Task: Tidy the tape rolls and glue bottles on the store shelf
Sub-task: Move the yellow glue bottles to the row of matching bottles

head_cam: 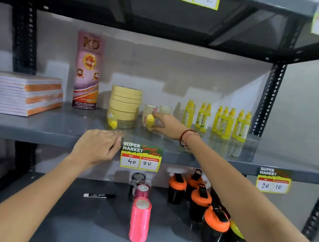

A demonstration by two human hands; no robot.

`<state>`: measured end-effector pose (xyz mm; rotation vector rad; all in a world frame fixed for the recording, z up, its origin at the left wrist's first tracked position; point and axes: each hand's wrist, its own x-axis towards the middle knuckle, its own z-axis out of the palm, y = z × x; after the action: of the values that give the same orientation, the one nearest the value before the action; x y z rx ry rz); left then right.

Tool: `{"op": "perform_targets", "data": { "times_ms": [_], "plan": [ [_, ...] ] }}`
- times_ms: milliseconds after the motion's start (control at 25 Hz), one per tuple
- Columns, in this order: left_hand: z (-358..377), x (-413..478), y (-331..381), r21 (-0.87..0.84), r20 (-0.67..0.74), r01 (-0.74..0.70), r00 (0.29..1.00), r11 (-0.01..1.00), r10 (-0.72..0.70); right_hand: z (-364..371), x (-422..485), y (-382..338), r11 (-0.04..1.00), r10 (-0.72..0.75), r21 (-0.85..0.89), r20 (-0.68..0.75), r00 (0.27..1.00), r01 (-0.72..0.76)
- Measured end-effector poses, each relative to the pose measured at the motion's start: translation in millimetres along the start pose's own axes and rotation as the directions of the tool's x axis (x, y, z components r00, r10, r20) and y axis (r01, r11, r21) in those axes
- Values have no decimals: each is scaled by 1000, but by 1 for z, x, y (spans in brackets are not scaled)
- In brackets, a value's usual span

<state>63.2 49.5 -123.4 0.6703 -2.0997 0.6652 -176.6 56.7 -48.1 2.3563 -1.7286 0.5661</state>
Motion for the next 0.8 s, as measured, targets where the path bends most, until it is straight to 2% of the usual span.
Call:
{"op": "perform_targets", "data": {
  "times_ms": [80,160,200,320,400,520,640,800],
  "plan": [
    [1,0,0,-8,3,19,1000,1000,-19,-14,-12,24,967,173,205,-90,981,-151],
    [3,0,-1,-17,4,35,999,999,-34,-28,-20,51,875,398,373,-193,897,-308],
    [4,0,0,-23,5,43,999,999,-43,-34,-23,64,834,498,394,-231,836,-388],
    [8,-1,1,-49,-9,71,997,996,-71,-46,-31,101,741,669,210,-296,681,-637],
    [8,-2,2,-61,-26,70,997,996,-71,-49,-35,118,678,726,159,-301,619,-718],
    [9,-2,1,-52,-55,47,997,998,-50,-44,-33,135,617,772,140,-295,563,-774],
    [9,-1,1,-54,-75,26,997,998,-30,-36,-31,140,582,793,95,-288,537,-808],
    [6,0,3,-44,-100,14,995,999,-19,-32,-31,137,567,812,169,-282,511,-807]
  ]
}}
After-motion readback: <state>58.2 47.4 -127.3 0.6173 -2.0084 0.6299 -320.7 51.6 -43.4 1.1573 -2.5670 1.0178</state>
